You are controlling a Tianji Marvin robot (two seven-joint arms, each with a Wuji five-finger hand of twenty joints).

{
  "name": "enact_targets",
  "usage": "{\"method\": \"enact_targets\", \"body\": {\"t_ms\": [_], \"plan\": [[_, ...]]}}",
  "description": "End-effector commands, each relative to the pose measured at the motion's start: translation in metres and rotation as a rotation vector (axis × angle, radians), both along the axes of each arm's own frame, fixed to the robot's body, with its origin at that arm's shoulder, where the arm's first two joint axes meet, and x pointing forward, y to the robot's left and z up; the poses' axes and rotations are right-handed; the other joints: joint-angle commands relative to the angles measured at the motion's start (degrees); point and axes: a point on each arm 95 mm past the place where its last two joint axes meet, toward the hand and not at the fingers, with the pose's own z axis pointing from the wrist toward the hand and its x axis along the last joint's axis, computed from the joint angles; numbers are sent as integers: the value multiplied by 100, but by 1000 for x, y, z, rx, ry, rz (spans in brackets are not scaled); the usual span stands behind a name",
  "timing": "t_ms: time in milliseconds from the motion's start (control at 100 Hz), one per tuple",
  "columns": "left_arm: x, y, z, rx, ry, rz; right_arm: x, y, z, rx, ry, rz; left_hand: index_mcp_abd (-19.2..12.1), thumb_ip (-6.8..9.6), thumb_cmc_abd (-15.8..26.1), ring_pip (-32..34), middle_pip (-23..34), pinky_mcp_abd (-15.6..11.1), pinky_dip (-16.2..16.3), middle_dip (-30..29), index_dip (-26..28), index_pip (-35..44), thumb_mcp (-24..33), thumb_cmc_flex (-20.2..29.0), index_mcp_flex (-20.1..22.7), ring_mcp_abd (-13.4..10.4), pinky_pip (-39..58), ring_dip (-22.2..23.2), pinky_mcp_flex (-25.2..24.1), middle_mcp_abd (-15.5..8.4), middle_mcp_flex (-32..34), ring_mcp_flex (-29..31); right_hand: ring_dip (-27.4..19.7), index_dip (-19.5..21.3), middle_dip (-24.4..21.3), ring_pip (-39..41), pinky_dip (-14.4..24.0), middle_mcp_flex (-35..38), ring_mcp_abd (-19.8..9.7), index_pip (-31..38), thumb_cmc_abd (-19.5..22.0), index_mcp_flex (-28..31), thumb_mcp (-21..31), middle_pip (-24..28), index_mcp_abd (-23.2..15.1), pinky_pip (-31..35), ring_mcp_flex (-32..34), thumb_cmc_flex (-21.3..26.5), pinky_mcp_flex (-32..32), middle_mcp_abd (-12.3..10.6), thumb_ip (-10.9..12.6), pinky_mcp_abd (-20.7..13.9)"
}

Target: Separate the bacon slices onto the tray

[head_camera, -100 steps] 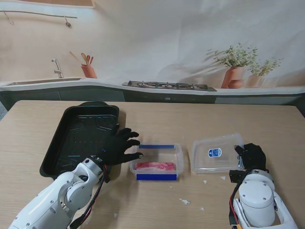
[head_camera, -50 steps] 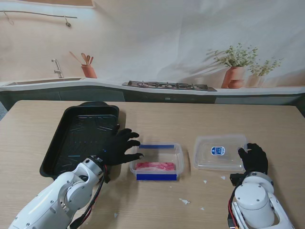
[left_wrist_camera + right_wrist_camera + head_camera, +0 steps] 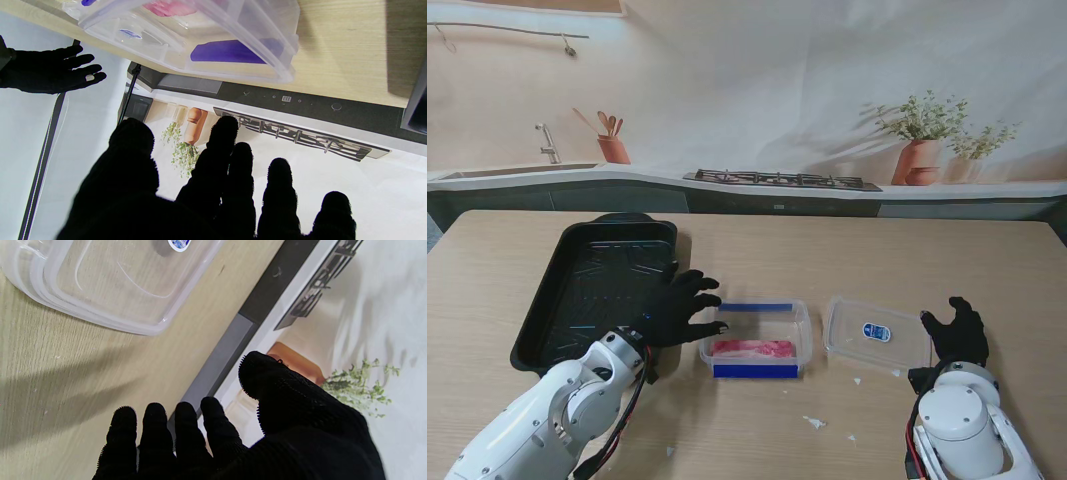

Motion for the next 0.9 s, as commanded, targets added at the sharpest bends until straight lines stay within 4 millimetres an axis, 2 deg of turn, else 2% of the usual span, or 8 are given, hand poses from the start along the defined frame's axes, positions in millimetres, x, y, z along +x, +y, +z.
{"method": "enact_targets", "body": {"t_ms": [0,150,260,340,440,700,780,890], "plan": [[-1,-1,0,6,8,-4,-2,5,-4,-1,16,25,63,196,185,-29,-14,23,39,-54,-30,-81,-95,58,-19,-24,-55,105,-83,0,-178,-200,-162,-93,-170,-285,-55,-158,-327,-51,-63,-215,-124,-441,-246,-376,-218,-185,-96,-295,296,-253],[-1,0,1,7,5,0,0,7,-2,-78,-7,58,23,196,185,-31,-15,25,38,-55,-32,-89,-98,55,-45,-26,-56,104,-84,4,-175,-200,-177,-316,-248,-565,482,-179,-410,237,-150,-356,-111,-815,-342,-1141,-241,-451,-79,-380,248,-337],[0,1,1,7,2,3,2,11,5,-125,-46,109,-124,196,184,-32,-26,20,39,-60,-32,-106,-103,54,-157,-20,-54,104,-81,19,-187,-197,-179,-313,-241,-581,525,-127,-419,331,-174,-286,-129,-795,-441,-1185,-221,-478,-60,-399,253,-362],[0,1,2,5,1,4,3,17,13,-165,-79,155,-335,200,183,-38,-43,21,72,-68,11,-73,-115,59,-489,-9,-21,102,-74,31,-247,-196,-128,-296,-137,-450,560,-120,-391,559,-210,-225,-76,-564,-469,-1215,-198,-460,42,-385,265,-376],[0,2,2,4,7,3,4,25,24,-222,-119,223,-394,207,154,-55,-40,37,117,-66,75,-3,-141,47,-909,-7,18,101,-45,44,-328,-244,148,-312,299,276,628,-132,-252,911,-221,-15,43,500,-564,-1190,-190,-412,292,-321,262,-316],[-1,4,2,8,19,-3,8,53,44,-311,-205,451,-288,229,104,-56,-16,51,147,-58,151,154,-134,41,-987,6,46,111,11,39,-371,-246,429,-401,616,911,593,-154,-22,1084,-60,514,48,1430,-700,-1136,11,-286,691,-225,280,-94],[-2,4,2,8,19,-5,12,60,44,-330,-234,604,-268,230,109,-44,1,62,153,-52,152,163,-124,36,-964,11,52,117,27,41,-346,-227,344,-491,545,722,572,-161,-211,961,-425,496,41,1354,-1138,-1178,-113,-794,564,-531,243,-154],[-2,4,2,8,21,-6,20,65,41,-305,-252,771,-255,231,112,-38,3,65,157,-50,144,152,-104,38,-960,10,52,119,32,43,-348,-218,58,-628,218,151,478,-115,-459,717,-634,170,-74,544,-1379,-1348,-184,-1155,289,-914,238,-243]]}}
